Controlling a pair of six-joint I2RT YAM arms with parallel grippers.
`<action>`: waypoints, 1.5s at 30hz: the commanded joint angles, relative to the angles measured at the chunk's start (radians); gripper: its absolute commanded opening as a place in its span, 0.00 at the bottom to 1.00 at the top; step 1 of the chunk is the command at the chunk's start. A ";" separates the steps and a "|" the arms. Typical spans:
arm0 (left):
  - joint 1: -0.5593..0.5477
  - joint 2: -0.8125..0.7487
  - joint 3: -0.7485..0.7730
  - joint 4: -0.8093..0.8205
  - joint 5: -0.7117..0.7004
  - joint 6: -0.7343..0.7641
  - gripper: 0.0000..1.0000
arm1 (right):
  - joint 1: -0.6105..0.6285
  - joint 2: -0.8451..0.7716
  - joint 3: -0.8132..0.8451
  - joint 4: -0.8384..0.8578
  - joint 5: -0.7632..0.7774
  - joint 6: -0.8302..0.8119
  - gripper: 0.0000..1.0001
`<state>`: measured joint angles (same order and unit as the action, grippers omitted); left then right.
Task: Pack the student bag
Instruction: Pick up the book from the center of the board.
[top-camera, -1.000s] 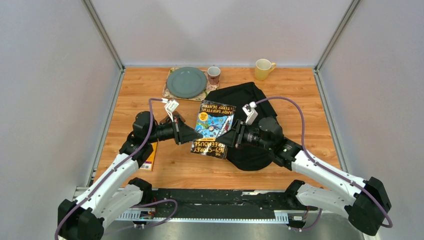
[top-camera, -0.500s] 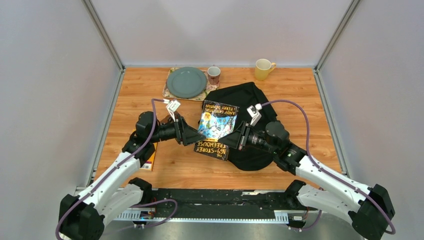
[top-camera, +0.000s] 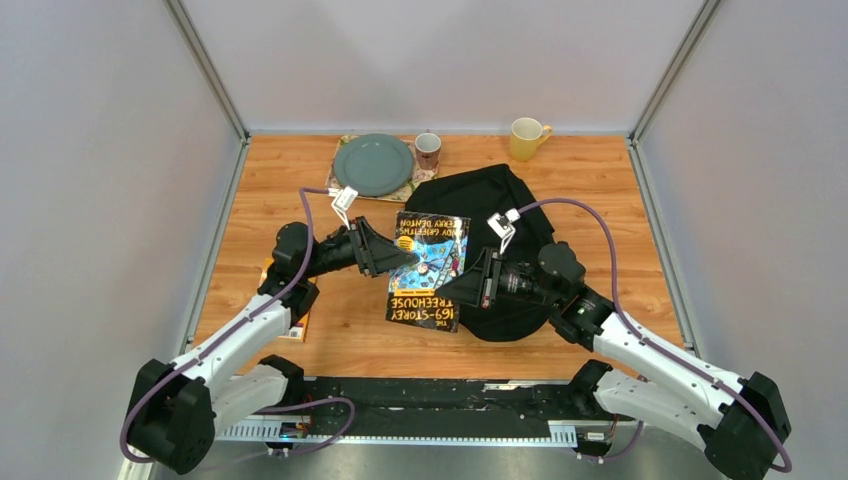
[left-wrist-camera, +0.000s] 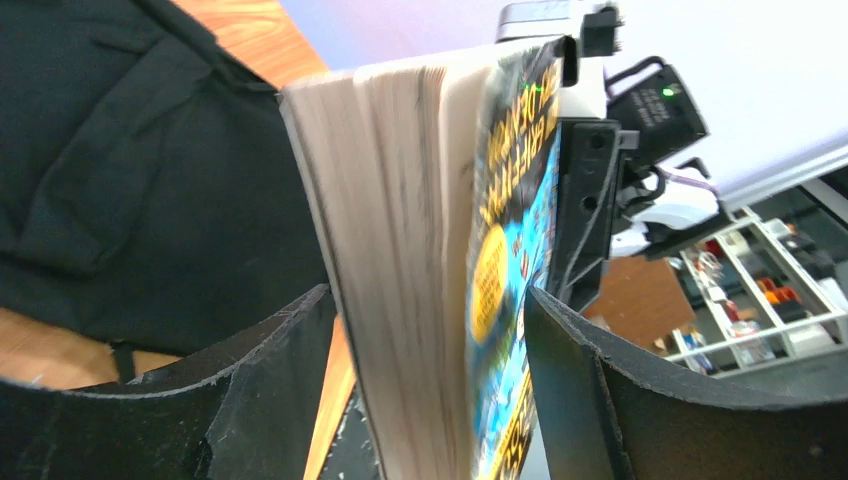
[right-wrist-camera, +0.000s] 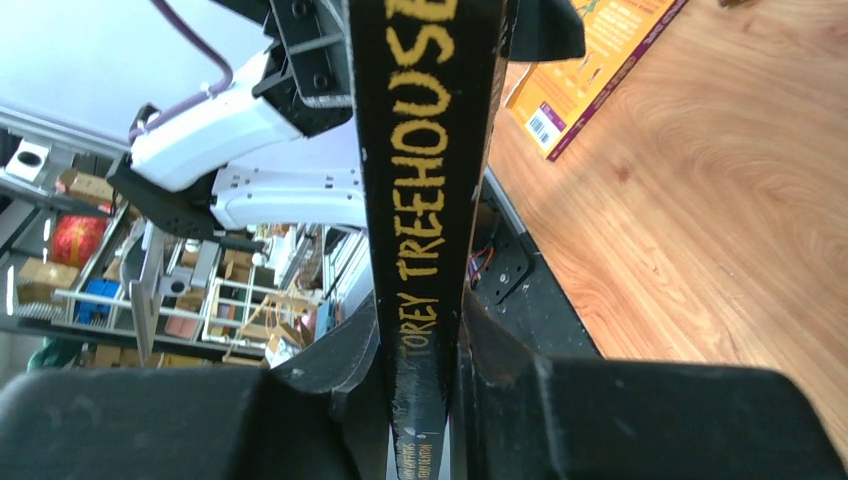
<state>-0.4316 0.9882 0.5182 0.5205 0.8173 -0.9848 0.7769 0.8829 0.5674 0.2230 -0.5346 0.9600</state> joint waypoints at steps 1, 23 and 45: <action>-0.004 0.033 0.019 0.312 0.092 -0.149 0.77 | -0.001 -0.002 0.052 0.099 -0.125 -0.063 0.00; -0.004 -0.032 0.008 0.081 0.122 0.042 0.00 | -0.105 0.085 0.259 -0.359 -0.047 -0.329 0.04; -0.002 -0.157 -0.205 0.472 -0.418 -0.296 0.00 | -0.105 -0.202 -0.069 -0.266 0.162 -0.012 0.56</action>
<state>-0.4377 0.8013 0.3538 0.5838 0.5182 -1.0515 0.6689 0.7128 0.5392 -0.1749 -0.3672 0.8585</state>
